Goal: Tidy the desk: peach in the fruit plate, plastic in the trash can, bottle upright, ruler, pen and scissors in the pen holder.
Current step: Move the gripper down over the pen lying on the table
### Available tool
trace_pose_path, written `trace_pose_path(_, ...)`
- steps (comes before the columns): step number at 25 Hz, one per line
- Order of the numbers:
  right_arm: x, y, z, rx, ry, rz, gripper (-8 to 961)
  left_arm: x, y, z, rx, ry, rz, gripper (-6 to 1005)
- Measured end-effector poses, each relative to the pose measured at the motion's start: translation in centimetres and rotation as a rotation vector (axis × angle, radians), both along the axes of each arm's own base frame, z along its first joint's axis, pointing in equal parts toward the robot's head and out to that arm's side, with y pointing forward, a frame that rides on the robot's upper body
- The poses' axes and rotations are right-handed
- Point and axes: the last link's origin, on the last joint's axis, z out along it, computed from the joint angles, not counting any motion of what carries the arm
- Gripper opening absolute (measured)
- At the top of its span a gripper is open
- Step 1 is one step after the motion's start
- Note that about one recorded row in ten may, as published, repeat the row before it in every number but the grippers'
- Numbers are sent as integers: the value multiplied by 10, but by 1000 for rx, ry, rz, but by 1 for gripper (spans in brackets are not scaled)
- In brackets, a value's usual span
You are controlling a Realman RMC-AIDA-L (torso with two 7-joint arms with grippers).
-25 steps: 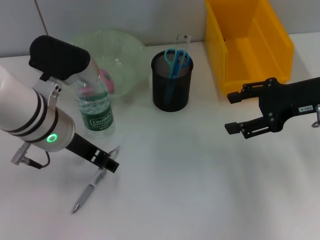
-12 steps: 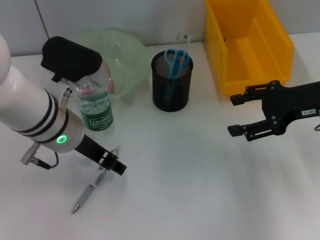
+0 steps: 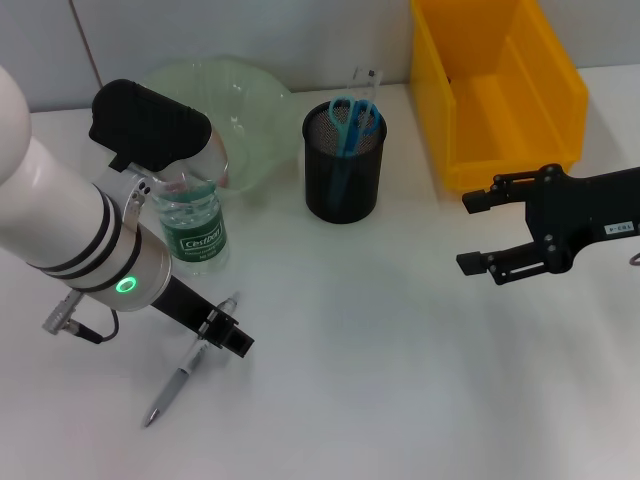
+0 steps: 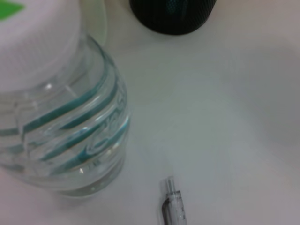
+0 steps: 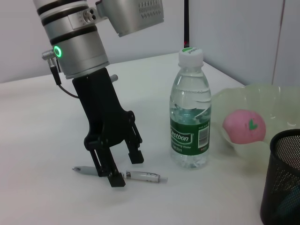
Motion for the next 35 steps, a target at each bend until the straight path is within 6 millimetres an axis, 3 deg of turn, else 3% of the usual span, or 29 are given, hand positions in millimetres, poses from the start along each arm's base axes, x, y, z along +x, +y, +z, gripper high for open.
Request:
trace_pose_path(26, -4, -3, -4, 28, -1, 16, 810, -6, 1, 3, 12, 52, -17, 688)
trace_pose_path(35, -3, -4, -4, 32, -3, 16, 810, -18, 2, -1, 12, 73, 10, 686)
